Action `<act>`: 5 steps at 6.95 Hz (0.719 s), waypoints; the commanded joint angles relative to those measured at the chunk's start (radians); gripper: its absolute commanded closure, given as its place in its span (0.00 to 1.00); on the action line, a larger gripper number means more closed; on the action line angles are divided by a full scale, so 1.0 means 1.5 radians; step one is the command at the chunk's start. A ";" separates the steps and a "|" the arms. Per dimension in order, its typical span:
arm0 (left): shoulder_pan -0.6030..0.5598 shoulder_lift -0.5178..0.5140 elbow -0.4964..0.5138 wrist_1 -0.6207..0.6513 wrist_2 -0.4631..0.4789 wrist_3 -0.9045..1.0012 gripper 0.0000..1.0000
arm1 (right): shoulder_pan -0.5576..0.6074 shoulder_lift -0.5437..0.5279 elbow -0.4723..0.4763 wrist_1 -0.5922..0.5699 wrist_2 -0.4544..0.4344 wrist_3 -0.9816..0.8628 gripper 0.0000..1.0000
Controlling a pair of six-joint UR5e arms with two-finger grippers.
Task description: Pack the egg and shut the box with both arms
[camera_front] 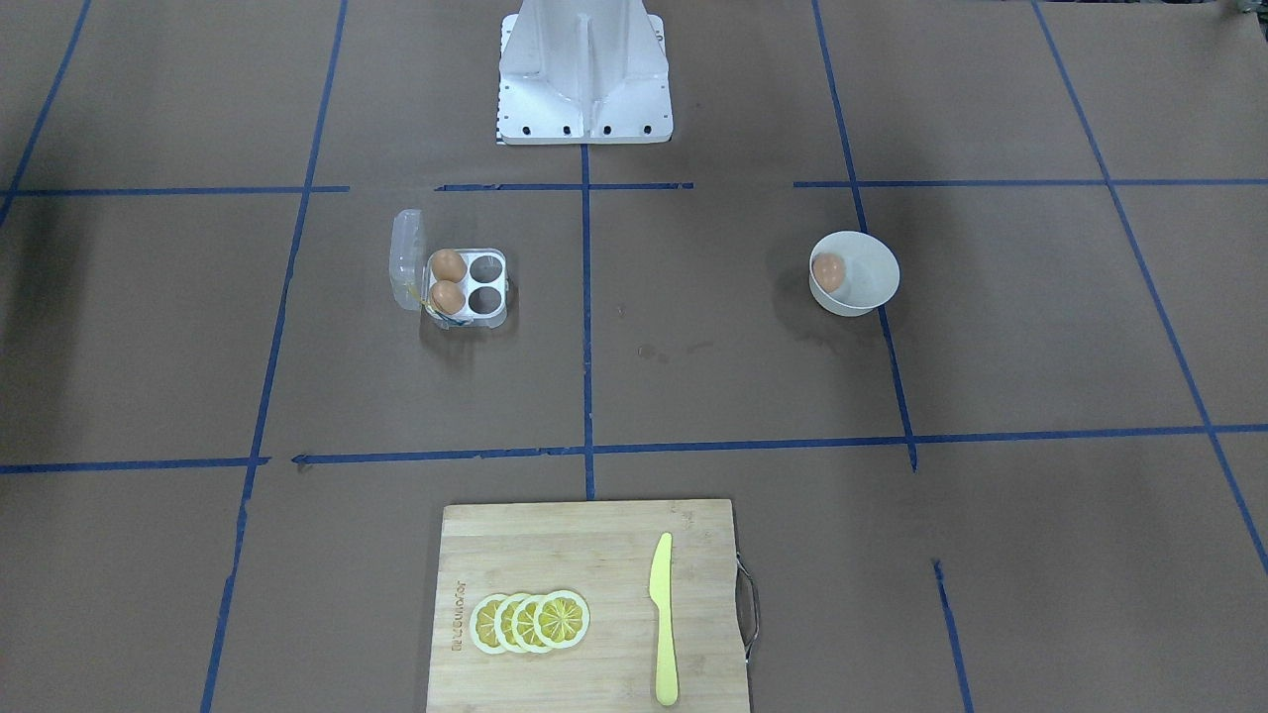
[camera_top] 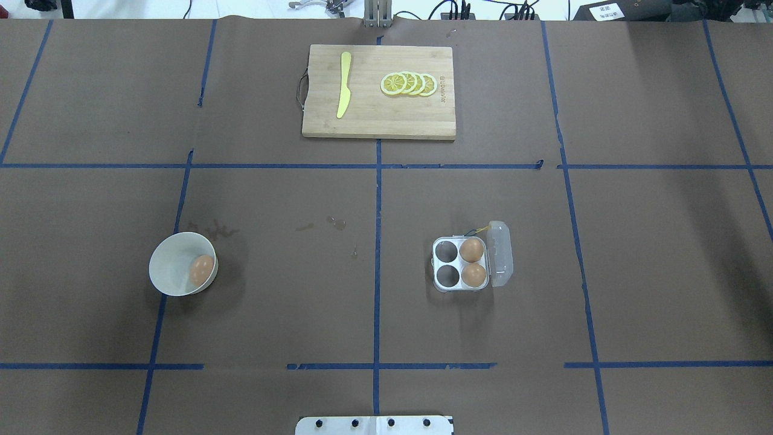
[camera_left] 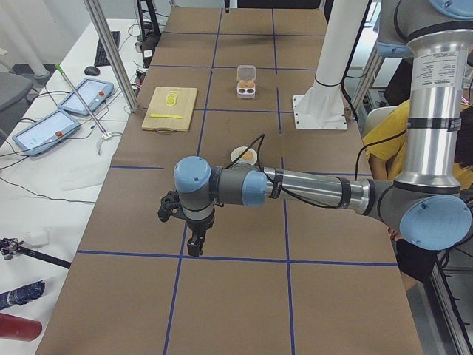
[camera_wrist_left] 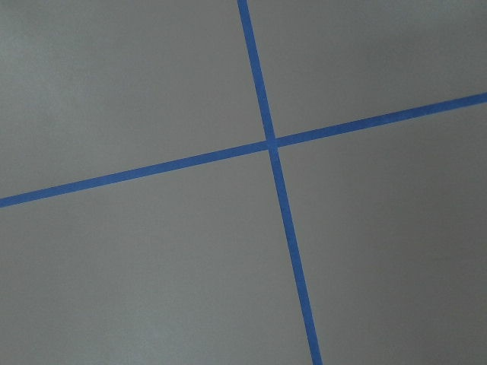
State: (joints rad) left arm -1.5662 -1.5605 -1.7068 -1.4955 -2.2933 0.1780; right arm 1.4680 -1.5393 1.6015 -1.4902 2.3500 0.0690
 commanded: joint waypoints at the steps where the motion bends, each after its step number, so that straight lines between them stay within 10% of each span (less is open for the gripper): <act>1: 0.001 -0.005 -0.012 0.013 -0.009 0.000 0.00 | 0.000 0.001 0.000 0.000 0.000 0.000 0.00; 5: 0.000 -0.006 -0.043 0.016 -0.015 0.000 0.00 | 0.000 0.006 0.007 0.001 0.008 0.000 0.00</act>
State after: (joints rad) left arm -1.5661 -1.5697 -1.7671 -1.4712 -2.3157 0.1781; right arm 1.4680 -1.5361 1.6083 -1.4883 2.3541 0.0690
